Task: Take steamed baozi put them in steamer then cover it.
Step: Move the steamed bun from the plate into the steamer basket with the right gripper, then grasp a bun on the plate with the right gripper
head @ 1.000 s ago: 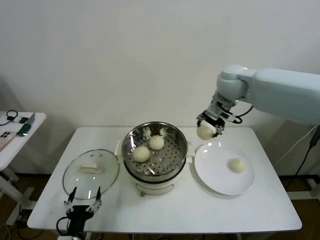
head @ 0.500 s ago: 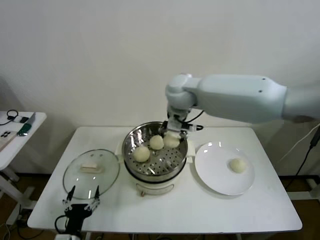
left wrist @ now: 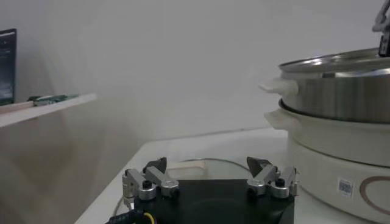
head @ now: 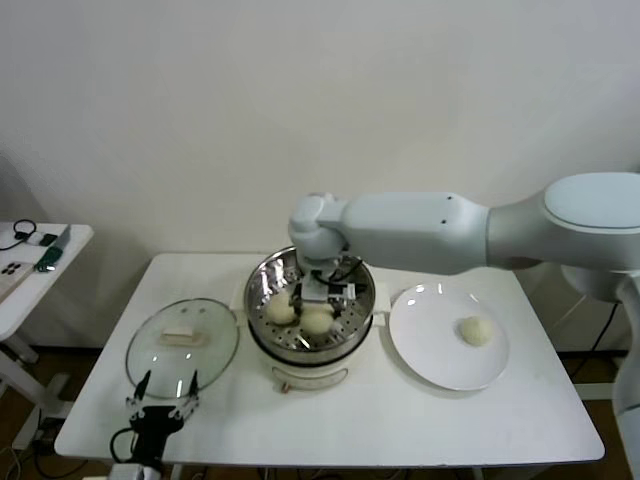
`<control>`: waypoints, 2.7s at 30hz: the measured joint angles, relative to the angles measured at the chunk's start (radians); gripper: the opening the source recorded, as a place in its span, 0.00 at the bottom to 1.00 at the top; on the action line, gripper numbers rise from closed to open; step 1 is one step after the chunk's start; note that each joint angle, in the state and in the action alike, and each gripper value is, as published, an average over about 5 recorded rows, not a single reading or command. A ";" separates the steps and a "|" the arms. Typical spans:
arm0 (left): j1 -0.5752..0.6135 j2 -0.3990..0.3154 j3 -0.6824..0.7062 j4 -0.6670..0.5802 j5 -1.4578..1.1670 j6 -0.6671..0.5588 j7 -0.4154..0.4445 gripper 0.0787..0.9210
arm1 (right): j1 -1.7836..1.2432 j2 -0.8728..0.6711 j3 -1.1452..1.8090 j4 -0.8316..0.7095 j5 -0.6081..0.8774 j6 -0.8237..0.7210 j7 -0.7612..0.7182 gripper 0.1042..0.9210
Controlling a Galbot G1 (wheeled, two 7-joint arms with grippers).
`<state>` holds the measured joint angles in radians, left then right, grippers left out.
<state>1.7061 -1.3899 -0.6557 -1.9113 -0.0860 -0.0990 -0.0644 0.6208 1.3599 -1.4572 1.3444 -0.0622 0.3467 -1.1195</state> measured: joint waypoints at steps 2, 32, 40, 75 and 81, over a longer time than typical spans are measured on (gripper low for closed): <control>-0.002 0.001 0.000 0.005 -0.001 -0.001 0.000 0.88 | -0.007 0.007 -0.001 -0.004 0.003 0.006 0.001 0.76; -0.012 -0.002 -0.003 0.013 -0.008 -0.001 -0.001 0.88 | 0.015 -0.024 0.031 -0.021 0.047 0.037 -0.009 0.88; -0.018 0.004 -0.005 0.005 -0.020 0.000 -0.001 0.88 | 0.090 -0.153 0.012 -0.010 0.138 -0.054 0.014 0.88; 0.014 -0.006 -0.042 -0.053 -0.038 0.008 0.000 0.88 | -0.296 -0.737 0.239 -0.174 0.254 -0.452 0.073 0.88; 0.018 -0.013 -0.043 -0.051 -0.031 0.009 0.000 0.88 | -0.394 -0.716 0.317 -0.257 0.216 -0.446 0.071 0.88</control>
<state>1.7238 -1.4024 -0.6986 -1.9627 -0.1165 -0.0902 -0.0641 0.2267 0.6438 -1.1404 1.0876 0.1541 -0.0990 -1.0485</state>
